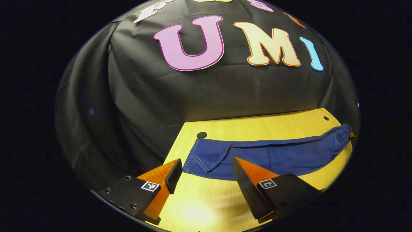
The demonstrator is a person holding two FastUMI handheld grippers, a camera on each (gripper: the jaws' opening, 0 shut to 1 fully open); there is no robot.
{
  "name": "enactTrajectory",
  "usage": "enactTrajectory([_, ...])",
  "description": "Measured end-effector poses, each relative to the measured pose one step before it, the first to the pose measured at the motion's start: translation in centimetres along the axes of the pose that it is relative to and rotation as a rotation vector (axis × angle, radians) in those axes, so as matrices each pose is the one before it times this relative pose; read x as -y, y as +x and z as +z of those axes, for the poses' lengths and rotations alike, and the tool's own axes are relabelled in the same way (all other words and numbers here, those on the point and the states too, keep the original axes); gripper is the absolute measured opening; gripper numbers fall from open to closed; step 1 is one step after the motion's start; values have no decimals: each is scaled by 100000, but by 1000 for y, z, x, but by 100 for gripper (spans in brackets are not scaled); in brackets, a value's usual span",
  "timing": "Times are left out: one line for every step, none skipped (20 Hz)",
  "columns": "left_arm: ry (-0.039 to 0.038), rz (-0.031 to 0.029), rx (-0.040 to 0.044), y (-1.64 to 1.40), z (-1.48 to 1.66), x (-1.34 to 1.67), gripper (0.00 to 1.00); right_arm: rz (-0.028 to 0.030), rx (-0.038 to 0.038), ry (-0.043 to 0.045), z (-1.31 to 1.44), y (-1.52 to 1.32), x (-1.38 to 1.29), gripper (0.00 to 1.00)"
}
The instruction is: Grasp the waist and the cuffs of the jeans and fold them to make the two legs overlap; first hold the waist and fold one-third of the jeans toward the cuffs, then hold the cuffs and fold the remaining one-third in the same direction to finish folding.
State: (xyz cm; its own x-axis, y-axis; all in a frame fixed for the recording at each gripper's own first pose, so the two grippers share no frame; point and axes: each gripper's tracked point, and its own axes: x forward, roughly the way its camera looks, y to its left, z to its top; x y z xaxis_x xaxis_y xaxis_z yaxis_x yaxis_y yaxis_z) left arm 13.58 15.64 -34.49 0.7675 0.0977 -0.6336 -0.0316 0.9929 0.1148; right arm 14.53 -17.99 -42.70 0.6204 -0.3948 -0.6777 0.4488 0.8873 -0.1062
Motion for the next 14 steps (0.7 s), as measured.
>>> enactTrajectory([325, -341, 777, 126, 211, 49, 96, 1930, 3107, 465, 929, -864, -390, 4])
enactTrajectory([223, -785, -70, 102, 128, 187, 96, 2213, 2421, -554, 1098, -750, -474, 1])
enactTrajectory([82, -483, -177, 97, -86, 153, 95, 2688, 3116, -563, 1179, -1091, -159, 4])
enactTrajectory([-36, -595, -289, 249, -52, 202, 96, 3164, 3336, -717, 1042, -1026, -337, 1])
enactTrajectory([-116, -320, -107, 44, -125, 41, 96, 2920, 3707, -1150, 1154, -715, -390, 4])
enactTrajectory([-157, -623, -140, 189, 86, 184, 96, 3628, 3007, -1317, 995, -946, -349, 4])
enactTrajectory([-36, -694, -260, 154, -101, 201, 96, 3475, 4119, -952, 1493, -1132, -601, 1])
enactTrajectory([91, -637, -540, 142, -151, 88, 96, 3636, 2378, -706, 1013, -959, -491, 4])
enactTrajectory([178, -193, -83, 92, -100, -97, 96, 3783, 2251, -109, 218, -997, 38, 4])
enactTrajectory([235, -184, -181, 121, -52, -60, 96, 3522, 3033, 344, 911, -261, -46, 4])
enactTrajectory([201, -68, -214, 110, -213, 0, 96, 3082, 2168, 313, 528, -282, -214, 4])
enactTrajectory([53, -83, -167, 32, -96, -244, 96, 3136, 2252, -76, 43, 326, 124, 4])
enactTrajectory([-23, -39, -265, 129, -187, -195, 96, 2831, 1636, -145, 19, -134, -49, 4])
enactTrajectory([-210, 34, -319, 119, -93, -280, 96, 2779, 741, -305, -69, 41, -104, 4])
